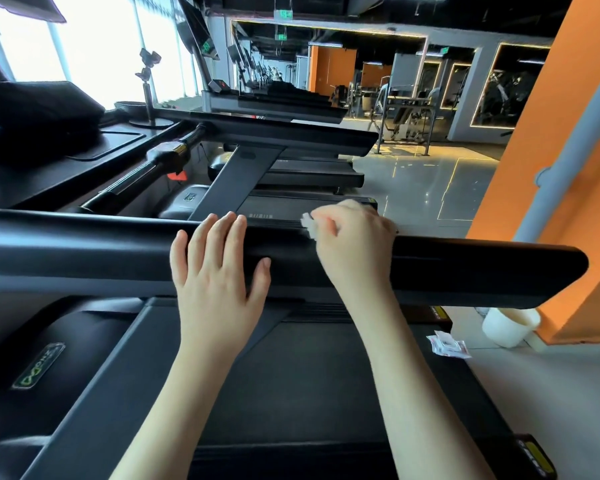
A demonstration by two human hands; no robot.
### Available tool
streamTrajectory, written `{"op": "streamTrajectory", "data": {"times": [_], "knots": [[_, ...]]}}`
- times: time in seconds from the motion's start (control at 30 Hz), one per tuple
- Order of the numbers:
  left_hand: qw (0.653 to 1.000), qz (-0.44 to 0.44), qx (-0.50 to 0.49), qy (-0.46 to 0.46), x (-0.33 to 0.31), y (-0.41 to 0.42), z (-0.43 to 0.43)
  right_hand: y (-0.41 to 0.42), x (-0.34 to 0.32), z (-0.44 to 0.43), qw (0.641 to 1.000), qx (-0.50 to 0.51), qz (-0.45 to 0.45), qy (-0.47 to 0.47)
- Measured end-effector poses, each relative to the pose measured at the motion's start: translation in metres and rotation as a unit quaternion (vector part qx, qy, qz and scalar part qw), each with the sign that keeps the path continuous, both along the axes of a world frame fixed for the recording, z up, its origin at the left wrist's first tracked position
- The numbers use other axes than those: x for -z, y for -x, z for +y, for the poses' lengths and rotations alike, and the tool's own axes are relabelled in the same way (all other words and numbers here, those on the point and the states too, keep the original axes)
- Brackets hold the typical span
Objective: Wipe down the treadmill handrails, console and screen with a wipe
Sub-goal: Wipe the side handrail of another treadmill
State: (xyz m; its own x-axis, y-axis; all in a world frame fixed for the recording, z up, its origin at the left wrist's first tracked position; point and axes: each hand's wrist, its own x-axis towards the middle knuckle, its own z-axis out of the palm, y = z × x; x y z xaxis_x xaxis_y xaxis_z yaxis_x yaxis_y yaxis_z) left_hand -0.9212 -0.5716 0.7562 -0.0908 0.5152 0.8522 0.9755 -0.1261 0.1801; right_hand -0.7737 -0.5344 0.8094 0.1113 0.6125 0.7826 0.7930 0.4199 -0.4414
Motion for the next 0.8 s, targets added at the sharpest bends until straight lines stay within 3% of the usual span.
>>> {"op": "streamTrajectory", "data": {"times": [0.13,0.33,0.53,0.7,0.8], "knots": [[1.000,0.003,0.003,-0.005,0.000,0.001,-0.001,0.017,0.000,-0.005,0.993,-0.098,-0.066,0.008],[1.000,0.003,0.006,-0.001,-0.001,0.001,0.000,0.005,-0.003,0.001,0.998,-0.033,-0.042,0.021],[0.999,-0.005,0.034,0.006,-0.007,0.011,-0.003,-0.007,0.031,-0.021,0.984,-0.089,-0.072,-0.140],[1.000,-0.017,-0.010,0.010,-0.006,0.020,-0.005,-0.004,0.047,-0.021,0.983,-0.014,0.052,-0.174],[1.000,-0.016,-0.009,0.003,-0.004,0.019,-0.004,0.014,0.062,-0.034,0.981,-0.033,0.006,-0.193]]}}
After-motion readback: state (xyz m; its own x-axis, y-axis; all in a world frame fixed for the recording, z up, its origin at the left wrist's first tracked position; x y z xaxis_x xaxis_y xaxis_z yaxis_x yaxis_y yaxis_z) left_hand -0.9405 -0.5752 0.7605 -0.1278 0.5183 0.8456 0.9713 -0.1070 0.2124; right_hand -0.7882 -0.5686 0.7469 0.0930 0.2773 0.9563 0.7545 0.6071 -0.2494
